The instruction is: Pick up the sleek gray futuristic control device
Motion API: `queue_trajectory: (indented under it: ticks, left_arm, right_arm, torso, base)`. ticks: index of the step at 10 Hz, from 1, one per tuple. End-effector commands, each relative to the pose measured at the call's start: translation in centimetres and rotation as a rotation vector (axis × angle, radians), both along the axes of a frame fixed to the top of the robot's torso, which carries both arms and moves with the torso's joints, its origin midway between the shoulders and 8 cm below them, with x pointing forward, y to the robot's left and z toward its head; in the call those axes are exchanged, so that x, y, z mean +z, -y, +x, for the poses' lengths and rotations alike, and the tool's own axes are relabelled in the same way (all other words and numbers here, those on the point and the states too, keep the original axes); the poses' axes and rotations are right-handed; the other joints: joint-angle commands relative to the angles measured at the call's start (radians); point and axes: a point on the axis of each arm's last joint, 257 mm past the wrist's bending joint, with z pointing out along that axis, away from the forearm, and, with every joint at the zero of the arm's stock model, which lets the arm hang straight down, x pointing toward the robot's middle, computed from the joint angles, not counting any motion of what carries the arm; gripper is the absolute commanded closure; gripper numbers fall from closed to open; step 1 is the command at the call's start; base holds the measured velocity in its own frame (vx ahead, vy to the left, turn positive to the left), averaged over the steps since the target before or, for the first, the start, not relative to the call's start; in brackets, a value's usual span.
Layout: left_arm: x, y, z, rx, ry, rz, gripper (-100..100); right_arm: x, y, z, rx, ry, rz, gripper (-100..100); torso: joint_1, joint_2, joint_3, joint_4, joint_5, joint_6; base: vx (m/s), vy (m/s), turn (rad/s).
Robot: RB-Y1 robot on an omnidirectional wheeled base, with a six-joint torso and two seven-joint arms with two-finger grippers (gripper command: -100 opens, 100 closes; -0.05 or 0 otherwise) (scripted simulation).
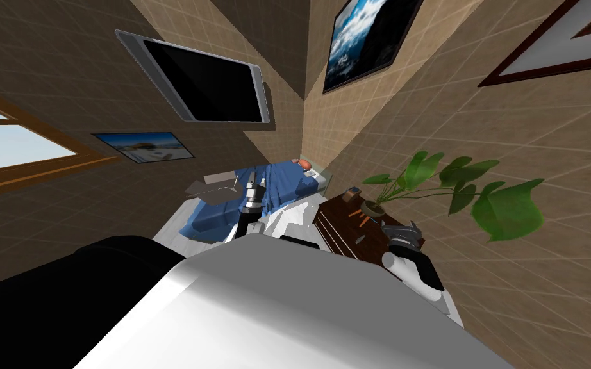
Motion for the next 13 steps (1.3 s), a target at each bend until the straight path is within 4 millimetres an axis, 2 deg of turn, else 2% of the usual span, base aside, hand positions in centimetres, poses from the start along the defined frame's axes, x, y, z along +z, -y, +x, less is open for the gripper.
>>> queue_trajectory:
  ticks: [1, 2, 5, 6, 7, 8, 9, 10, 11, 12, 13]
  left_arm:
    - [0.0, 0.0, 0.0, 0.000, 0.000, 0.000, 0]
    - [0.0, 0.0, 0.0, 0.000, 0.000, 0.000, 0]
    - [0.0, 0.0, 0.0, 0.000, 0.000, 0.000, 0]
    - [0.0, 0.0, 0.0, 0.000, 0.000, 0.000, 0]
    - [0.0, 0.0, 0.0, 0.000, 0.000, 0.000, 0]
    - [0.0, 0.0, 0.0, 0.000, 0.000, 0.000, 0]
    - [0.0, 0.0, 0.0, 0.000, 0.000, 0.000, 0]
    - [0.0, 0.0, 0.0, 0.000, 0.000, 0.000, 0]
    - [0.0, 0.0, 0.0, 0.000, 0.000, 0.000, 0]
    - [0.0, 0.0, 0.0, 0.000, 0.000, 0.000, 0]
    - [0.0, 0.0, 0.0, 0.000, 0.000, 0.000, 0]
  right_arm:
    - [-1.8, 1.1, -0.5, -0.027, -0.013, 0.061, -100]
    - [-3.3, 2.5, -1.5, -0.066, -0.031, 0.124, -100]
    - [-6.2, 3.9, -3.1, -0.123, -0.053, 0.229, -100]
    - [-8.4, 5.0, -4.6, -0.173, -0.074, 0.302, -100]
    - [-8.5, 5.0, -4.6, -0.176, -0.069, 0.314, -100]
    - [-10.7, 6.0, -6.2, -0.228, -0.092, 0.390, -100]
    - [-10.7, 6.0, -6.2, -0.232, -0.084, 0.400, -100]
    - [-12.5, 6.7, -7.7, -0.283, -0.095, 0.475, -100]
    - [-12.9, 6.7, -7.9, -0.289, -0.096, 0.487, -100]
    - [-14.6, 7.2, -9.4, -0.341, -0.104, 0.560, -100]
    - [-15.1, 7.2, -9.7, -0.349, -0.106, 0.573, -100]
  torso:
    - [0.000, 0.000, 0.000, 0.000, 0.000, 0.000]
    - [-0.001, 0.000, 0.000, 0.000, 0.000, 0.000]
    - [-0.002, 0.000, 0.000, 0.000, 0.000, 0.000]
    - [-0.001, 0.000, 0.000, 0.000, 0.000, 0.000]
    - [-0.001, 0.000, 0.000, 0.000, 0.000, 0.000]
    - [-0.002, 0.000, 0.000, 0.000, 0.000, 0.000]
    - [-0.002, 0.001, 0.000, 0.000, 0.000, 0.000]
    - [-0.002, 0.001, 0.000, 0.000, 0.000, 0.000]
    - [-0.002, -0.001, 0.000, 0.000, 0.000, 0.000]
    - [-0.002, 0.000, 0.000, 0.000, -0.001, 0.001]
    - [-0.003, 0.000, 0.000, 0.000, 0.000, 0.000]
  base:
    - [0.027, 0.002, 0.076]
    - [0.031, -0.004, 0.167]
    - [0.035, -0.010, 0.084]
    - [0.037, -0.010, 0.165]
    - [0.032, -0.017, 0.077]
    - [0.030, -0.025, 0.129]
    - [0.027, -0.023, 0.062]
    - [0.047, -0.028, 0.142]
    - [0.040, -0.030, 0.068]
    - [0.035, -0.030, 0.098]
    - [0.027, -0.029, 0.067]
